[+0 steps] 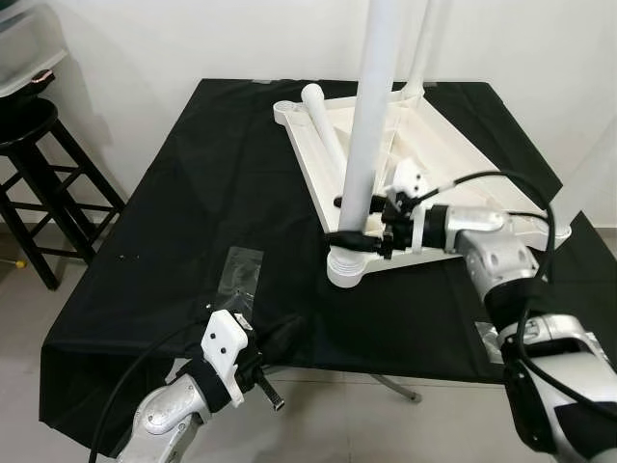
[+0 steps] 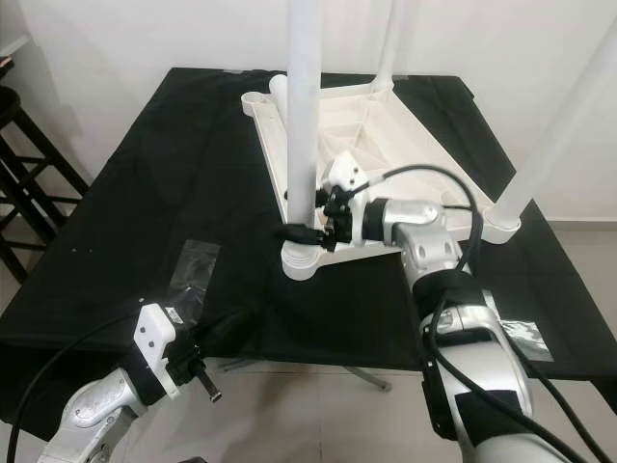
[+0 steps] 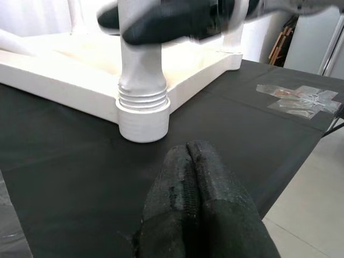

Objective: Building children table

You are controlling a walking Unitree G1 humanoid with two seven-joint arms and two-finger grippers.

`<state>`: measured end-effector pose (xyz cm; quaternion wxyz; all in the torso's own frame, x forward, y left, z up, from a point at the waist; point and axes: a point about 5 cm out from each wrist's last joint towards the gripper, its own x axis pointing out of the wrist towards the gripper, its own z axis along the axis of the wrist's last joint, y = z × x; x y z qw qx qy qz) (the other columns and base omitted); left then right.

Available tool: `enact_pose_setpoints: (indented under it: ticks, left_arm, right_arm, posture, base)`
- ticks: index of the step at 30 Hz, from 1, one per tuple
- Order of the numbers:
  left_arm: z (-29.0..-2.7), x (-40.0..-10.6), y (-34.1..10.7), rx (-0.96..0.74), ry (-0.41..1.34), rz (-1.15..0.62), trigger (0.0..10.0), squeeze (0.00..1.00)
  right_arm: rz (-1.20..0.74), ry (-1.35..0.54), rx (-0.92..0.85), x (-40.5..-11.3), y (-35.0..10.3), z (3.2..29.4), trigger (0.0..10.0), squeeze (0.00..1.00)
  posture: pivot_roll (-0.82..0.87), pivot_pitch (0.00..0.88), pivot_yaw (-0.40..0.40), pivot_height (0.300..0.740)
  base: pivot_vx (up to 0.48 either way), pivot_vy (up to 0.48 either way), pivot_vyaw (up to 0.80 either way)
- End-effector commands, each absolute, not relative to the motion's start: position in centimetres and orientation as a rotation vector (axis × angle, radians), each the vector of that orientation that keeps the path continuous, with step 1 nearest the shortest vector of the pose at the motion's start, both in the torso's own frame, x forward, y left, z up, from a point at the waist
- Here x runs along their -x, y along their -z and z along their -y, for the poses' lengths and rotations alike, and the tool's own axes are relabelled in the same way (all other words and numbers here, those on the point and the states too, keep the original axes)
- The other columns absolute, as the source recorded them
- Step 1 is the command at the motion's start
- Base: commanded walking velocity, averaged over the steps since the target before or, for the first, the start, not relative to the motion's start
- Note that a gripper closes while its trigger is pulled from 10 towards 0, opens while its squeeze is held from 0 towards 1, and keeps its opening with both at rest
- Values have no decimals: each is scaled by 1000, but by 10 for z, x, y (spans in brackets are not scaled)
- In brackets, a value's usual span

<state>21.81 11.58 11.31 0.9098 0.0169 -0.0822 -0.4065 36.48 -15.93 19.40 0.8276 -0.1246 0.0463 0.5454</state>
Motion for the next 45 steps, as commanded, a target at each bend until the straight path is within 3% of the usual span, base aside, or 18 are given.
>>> enact_pose_setpoints:
  ticks: [1,6,11,12,13,14,21,29,30,33,34,36,37,38,39,43,44,45]
  left_arm:
    - [-118,-216,-113,-53,817,184,10000,0]
    - [-124,-217,-120,-137,690,259,10000,0]
    - [-124,-218,-120,-149,678,264,10000,0]
    - [-125,-218,-120,-167,668,272,10000,0]
    - [-125,-218,-120,-167,668,272,10000,0]
    - [-125,-218,-120,-182,658,276,10000,0]
    - [-126,-218,-118,-191,656,274,10000,0]
    - [-123,-216,-117,-199,681,260,10000,0]
    - [-124,-214,-116,-201,693,253,10000,0]
    - [-124,-214,-116,-201,693,253,10000,0]
    - [-125,-214,-116,-202,698,250,10000,0]
    - [-125,-214,-116,-202,698,250,10000,0]
    - [-125,-214,-116,-204,711,246,10000,0]
    - [-125,-214,-116,-204,711,246,10000,0]
    - [-124,-215,-116,-205,721,241,10000,0]
    - [-123,-216,-115,-201,728,238,10000,0]
    - [-123,-216,-115,-198,728,237,10000,0]
    - [-123,-216,-115,-198,728,237,10000,0]
  right_arm:
    - [-102,-1152,264,-363,-188,160,10000,0]
    - [-103,-1103,221,-366,-176,162,10000,0]
    - [-100,-1101,217,-366,-176,162,10000,0]
    - [-92,-1098,211,-367,-177,162,4902,0]
    - [-92,-1098,211,-367,-177,162,4902,0]
    - [-83,-1095,205,-368,-179,162,0,0]
    - [-58,-1060,205,-370,-181,164,0,0]
    - [-29,-880,184,-369,-168,162,0,0]
    - [-56,-528,152,-363,-146,145,0,0]
    - [-56,-528,152,-363,-146,145,0,0]
    - [-71,-332,135,-359,-138,142,0,0]
    - [-71,-332,135,-359,-138,142,0,0]
    - [-84,-290,105,-342,-128,117,0,0]
    - [-84,-290,105,-342,-128,117,0,0]
    - [-71,-331,92,-330,-126,91,0,0]
    - [-61,-351,104,-336,-131,90,0,0]
    - [-61,-344,110,-341,-134,93,2980,0]
    - [-61,-344,110,-341,-134,93,2980,0]
  posture:
    - [116,98,-7,740]
    - [115,104,1,740]
    - [115,105,1,740]
    - [114,104,0,740]
    - [114,104,0,740]
    - [116,105,2,740]
    - [112,109,7,740]
    - [84,130,3,740]
    - [61,142,18,740]
    - [61,142,18,740]
    - [61,142,18,740]
    - [61,142,18,740]
    - [68,142,29,740]
    - [68,142,29,740]
    - [60,138,35,740]
    - [62,131,18,740]
    - [61,129,19,740]
    - [61,129,19,740]
  base:
    - [0,0,0]
    - [0,0,0]
    - [0,0,0]
    - [0,0,0]
    - [0,0,0]
    - [0,0,0]
    - [0,0,0]
    - [0,0,0]
    - [0,0,0]
    - [0,0,0]
    - [0,0,0]
    - [0,0,0]
    - [0,0,0]
    - [0,0,0]
    - [0,0,0]
    - [0,0,0]
    - [0,0,0]
    - [0,0,0]
